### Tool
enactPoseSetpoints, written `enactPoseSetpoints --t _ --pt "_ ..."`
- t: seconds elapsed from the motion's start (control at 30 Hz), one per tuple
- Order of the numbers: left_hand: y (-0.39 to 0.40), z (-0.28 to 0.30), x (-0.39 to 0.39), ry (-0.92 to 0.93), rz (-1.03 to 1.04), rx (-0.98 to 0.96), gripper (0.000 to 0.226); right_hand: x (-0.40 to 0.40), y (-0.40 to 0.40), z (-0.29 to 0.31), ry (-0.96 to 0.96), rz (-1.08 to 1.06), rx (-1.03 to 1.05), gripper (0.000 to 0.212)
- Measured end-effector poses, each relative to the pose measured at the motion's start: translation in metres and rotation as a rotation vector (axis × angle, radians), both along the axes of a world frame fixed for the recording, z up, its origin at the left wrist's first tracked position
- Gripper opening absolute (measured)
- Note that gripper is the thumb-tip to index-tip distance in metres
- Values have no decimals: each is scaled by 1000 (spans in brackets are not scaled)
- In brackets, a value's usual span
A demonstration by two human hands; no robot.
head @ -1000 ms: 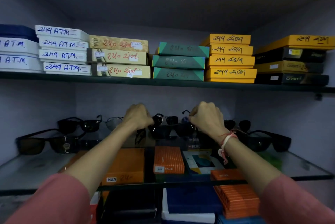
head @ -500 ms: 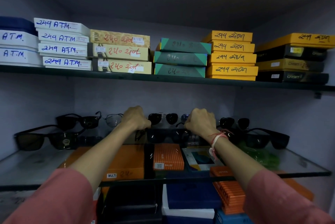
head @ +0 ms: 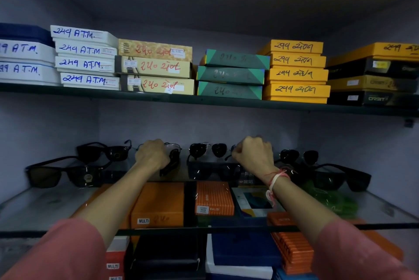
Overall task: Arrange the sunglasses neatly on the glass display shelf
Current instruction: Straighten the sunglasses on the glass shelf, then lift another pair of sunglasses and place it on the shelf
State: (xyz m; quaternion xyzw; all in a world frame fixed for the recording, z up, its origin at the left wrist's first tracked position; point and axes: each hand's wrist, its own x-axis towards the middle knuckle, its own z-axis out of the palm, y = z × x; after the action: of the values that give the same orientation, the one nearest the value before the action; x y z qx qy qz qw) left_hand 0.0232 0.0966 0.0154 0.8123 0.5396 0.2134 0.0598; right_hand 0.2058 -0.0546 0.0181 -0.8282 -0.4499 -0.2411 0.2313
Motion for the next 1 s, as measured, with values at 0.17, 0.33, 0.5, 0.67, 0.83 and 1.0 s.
enactPoseSetpoints --t 0.17,0.33,0.5,0.67,0.83,1.0 --pt "17 13 -35 -227 -107 -175 40 -17 11 7 -13 303 132 20" --pt "11 26 -70 -490 -287 -391 45 -49 33 13 18 653 46 41" --pt "15 28 -93 -511 -317 -528 53 -71 43 13 -18 735 165 26" --pt "12 28 -101 -698 -307 -622 50 -81 40 19 -89 692 209 22" --pt "4 36 -103 -619 -319 -193 46 -90 39 18 -90 578 247 20" --pt "1 40 -106 -415 -271 46 51 -100 43 18 -35 536 228 20"
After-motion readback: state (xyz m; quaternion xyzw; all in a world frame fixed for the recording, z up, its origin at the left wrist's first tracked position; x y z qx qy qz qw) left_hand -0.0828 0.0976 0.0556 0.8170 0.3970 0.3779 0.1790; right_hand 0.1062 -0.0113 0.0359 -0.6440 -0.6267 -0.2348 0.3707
